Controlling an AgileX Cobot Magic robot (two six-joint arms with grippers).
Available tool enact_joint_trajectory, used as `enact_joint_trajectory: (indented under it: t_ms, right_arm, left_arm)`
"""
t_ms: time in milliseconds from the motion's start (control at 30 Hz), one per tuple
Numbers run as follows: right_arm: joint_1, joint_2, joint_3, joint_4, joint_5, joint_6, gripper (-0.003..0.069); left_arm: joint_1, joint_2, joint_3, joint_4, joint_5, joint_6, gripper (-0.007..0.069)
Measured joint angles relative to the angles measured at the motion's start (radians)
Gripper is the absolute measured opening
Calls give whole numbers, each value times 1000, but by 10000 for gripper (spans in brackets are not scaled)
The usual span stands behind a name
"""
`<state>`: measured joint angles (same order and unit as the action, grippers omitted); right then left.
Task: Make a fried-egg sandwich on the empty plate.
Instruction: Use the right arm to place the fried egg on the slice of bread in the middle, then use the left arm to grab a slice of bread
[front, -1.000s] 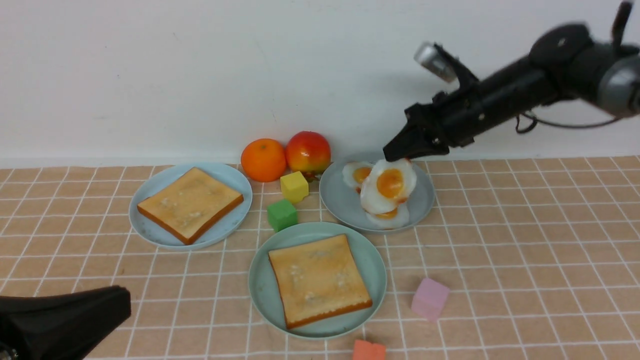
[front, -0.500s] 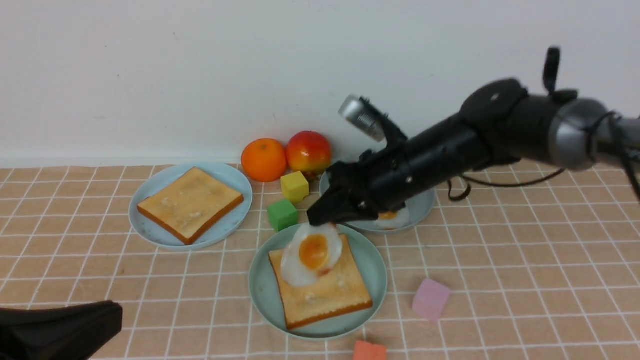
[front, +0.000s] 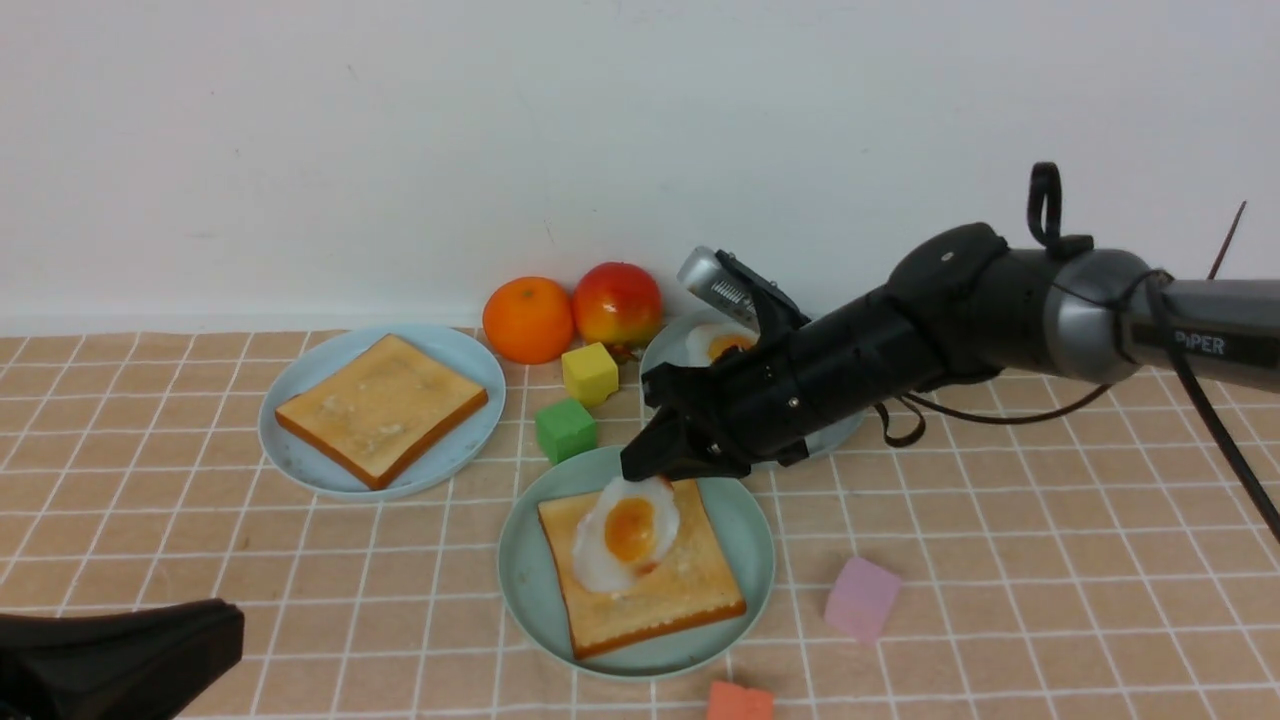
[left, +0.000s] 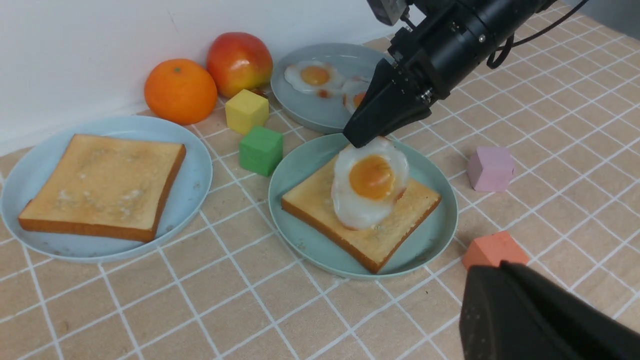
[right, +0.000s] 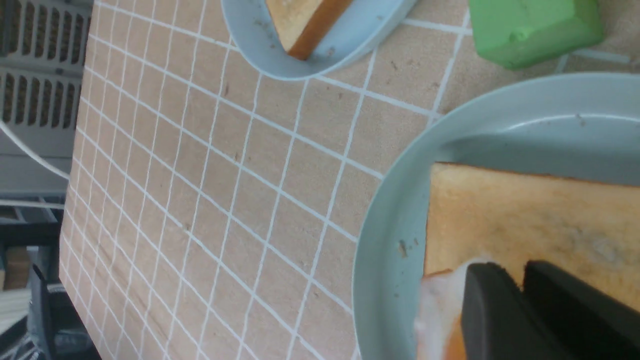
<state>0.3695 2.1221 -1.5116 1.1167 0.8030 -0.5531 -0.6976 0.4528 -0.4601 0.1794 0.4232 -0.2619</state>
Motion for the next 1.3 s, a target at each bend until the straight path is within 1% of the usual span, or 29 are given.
enact_joint_trajectory:
  t_ms: [33,67,133,200,233,267,333,367,433,500,533,567,600,633,700,733,767,800,833,867,900,967,1067,1100,1133,1167,1200,1300]
  right_arm:
    - [0,1,0,-16,0,12,176]
    - [0,1,0,-47,0,28,238]
    - [0,1,0,-101,0,44,338]
    - [0,1,0,-129,0,49,377]
    - [0,1,0,-170,-1,57,449]
    - [0,0,0,-200,-1,62,490]
    - [-5,-18,2,-280,2,92,528]
    - [-9,-31,2,-303,7,110,531]
    - [-20,-78,2,-391,23,156,518]
    - [-30,-153,2,-493,48,209,471]
    - [-33,-197,2,-548,65,234,435]
    - [-33,-206,2,-548,69,239,428]
    - [-34,-273,2,-637,103,274,365]
    - [-34,-323,2,-689,133,303,314]
    - [-34,-414,9,-772,185,369,217]
    - [-34,-444,12,-788,194,385,195]
    - [-34,-528,42,-855,226,457,104]
    - [-34,-538,46,-855,228,457,95]
    - [-35,-613,84,-898,237,506,43]
    - [-35,-666,116,-914,241,540,5]
    - [-35,-718,152,-925,243,563,-8]
    - [-35,-791,198,-930,243,582,-12]
    - [-35,-968,347,-930,255,605,-3]
    - [-35,-986,354,-930,255,606,-3]
    - [-35,-1046,408,-930,262,608,3]
    - [-35,-1094,443,-928,262,608,6]
    - [-35,-1132,469,-924,262,608,8]
    - [-35,-1219,520,-918,266,608,12]
  left_arm:
    - [0,0,0,0,0,0,19]
    - [0,0,0,0,0,0,20]
    - [0,0,0,0,0,-2,22]
    - [0,0,0,0,0,-2,24]
    - [0,0,0,0,0,-2,27]
    - [0,0,0,0,0,-2,29]
    - [0,0,0,-13,11,-3,31]
    - [0,1,0,-20,16,-3,32]
    - [0,13,0,-40,33,-3,34]
    - [0,39,0,-58,42,-3,35]
    - [0,65,-1,-68,44,-3,34]
    - [0,78,-2,-73,46,-3,33]
    - [0,130,-14,-86,55,-3,24]
    - [0,167,-25,-94,61,-3,15]
    - [0,273,-64,-109,78,-3,-13]
    - [0,296,-81,-112,82,-3,-13]
    - [4,407,-140,-116,88,-3,-13]
    - [6,419,-140,-116,89,-3,-13]
    - [22,507,-200,-119,97,3,-13]
    - [42,567,-239,-120,108,15,-13]
    - [67,623,-278,-125,120,34,-13]
    - [105,686,-325,-136,134,75,-13]
    - [249,863,-453,-215,150,209,-13]
    - [249,872,-453,-215,150,216,-13]
    - [316,942,-502,-260,145,277,-13]
    - [348,985,-527,-274,138,307,-13]
    - [381,1036,-555,-280,123,331,-13]
    - [436,1143,-615,-269,87,382,-12]
